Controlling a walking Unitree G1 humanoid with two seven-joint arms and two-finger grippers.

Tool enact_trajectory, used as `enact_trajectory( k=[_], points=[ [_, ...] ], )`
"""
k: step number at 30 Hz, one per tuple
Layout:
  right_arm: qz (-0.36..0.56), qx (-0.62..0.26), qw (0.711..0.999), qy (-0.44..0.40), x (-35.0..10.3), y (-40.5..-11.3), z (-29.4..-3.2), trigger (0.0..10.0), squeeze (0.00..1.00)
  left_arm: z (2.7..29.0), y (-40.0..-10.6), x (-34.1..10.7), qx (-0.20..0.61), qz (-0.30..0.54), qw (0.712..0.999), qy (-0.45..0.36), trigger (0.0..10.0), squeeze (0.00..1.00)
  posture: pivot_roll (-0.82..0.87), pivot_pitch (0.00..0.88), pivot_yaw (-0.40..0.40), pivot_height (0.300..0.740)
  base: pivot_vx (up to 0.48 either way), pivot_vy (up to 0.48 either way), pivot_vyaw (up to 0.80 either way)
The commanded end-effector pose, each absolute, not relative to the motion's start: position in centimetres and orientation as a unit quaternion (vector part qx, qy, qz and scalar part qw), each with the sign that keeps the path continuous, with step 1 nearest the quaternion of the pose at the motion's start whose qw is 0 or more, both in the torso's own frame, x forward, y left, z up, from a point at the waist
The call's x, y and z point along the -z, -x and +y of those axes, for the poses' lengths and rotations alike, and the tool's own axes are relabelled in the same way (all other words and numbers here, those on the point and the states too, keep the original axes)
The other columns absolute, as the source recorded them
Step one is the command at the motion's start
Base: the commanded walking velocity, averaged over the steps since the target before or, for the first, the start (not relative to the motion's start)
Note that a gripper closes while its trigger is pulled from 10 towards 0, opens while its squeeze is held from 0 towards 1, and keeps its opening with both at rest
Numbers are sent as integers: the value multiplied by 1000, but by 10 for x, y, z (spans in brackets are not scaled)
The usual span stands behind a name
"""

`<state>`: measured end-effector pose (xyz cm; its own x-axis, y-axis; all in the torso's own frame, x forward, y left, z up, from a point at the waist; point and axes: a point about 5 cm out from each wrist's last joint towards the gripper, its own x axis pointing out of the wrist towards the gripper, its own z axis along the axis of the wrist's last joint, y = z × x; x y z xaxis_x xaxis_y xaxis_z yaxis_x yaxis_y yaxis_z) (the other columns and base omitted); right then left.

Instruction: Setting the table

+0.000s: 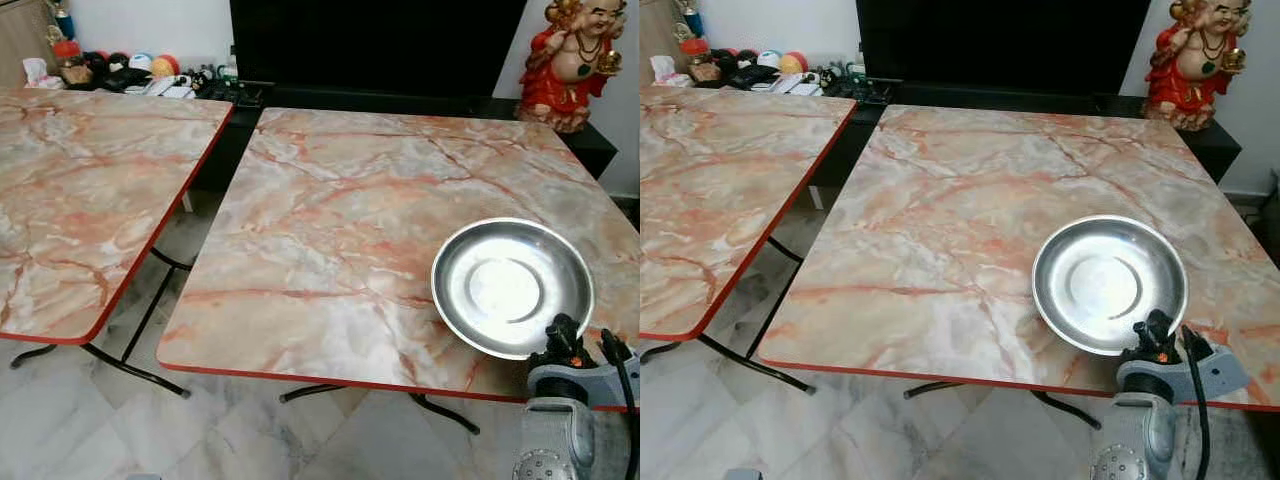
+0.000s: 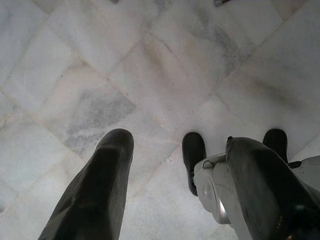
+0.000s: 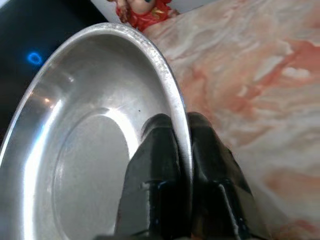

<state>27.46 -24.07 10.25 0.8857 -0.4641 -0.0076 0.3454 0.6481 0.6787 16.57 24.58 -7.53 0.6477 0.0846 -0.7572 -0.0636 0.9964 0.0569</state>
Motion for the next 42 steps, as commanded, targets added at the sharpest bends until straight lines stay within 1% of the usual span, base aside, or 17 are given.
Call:
enact_trajectory(
  k=[1,9,12,15,17,23,27,30,42],
  points=[
    [-69,231,904,-353,-98,-272,-239,10000,0,248,-157,79,-37,437,898,-22,10000,0,-73,96,-30,740,0,0,0],
    [-38,222,908,-354,-94,-268,-233,10000,0,247,-154,81,-33,444,895,-26,10000,0,-73,96,-34,740,0,0,0],
    [-31,243,896,-371,-95,-263,-237,10000,0,246,-153,82,-31,447,894,-27,10000,0,-76,94,-37,740,0,0,0],
    [-24,253,890,-379,-98,-262,-239,10000,0,246,-151,82,-30,449,892,-29,10000,0,-78,94,-37,740,0,0,0],
    [-24,253,890,-379,-101,-261,-240,10000,0,246,-151,83,-28,451,892,-29,10000,0,-81,93,-38,740,0,0,0],
    [-7,267,872,-410,-102,-262,-239,10000,0,245,-150,83,-21,454,890,-35,10000,0,-83,86,-39,740,0,0,0],
    [1,265,872,-411,-103,-263,-235,10000,0,245,-149,83,-20,455,890,-35,10000,0,-82,81,-41,740,0,0,0],
    [23,259,879,-400,-100,-263,-233,10000,0,244,-148,84,-19,457,888,-36,10000,0,-85,79,-42,740,0,0,0],
    [65,275,872,-399,-96,-258,-231,10000,0,243,-145,86,-16,463,885,-37,10000,0,-85,76,-46,740,0,0,0]
  ],
)
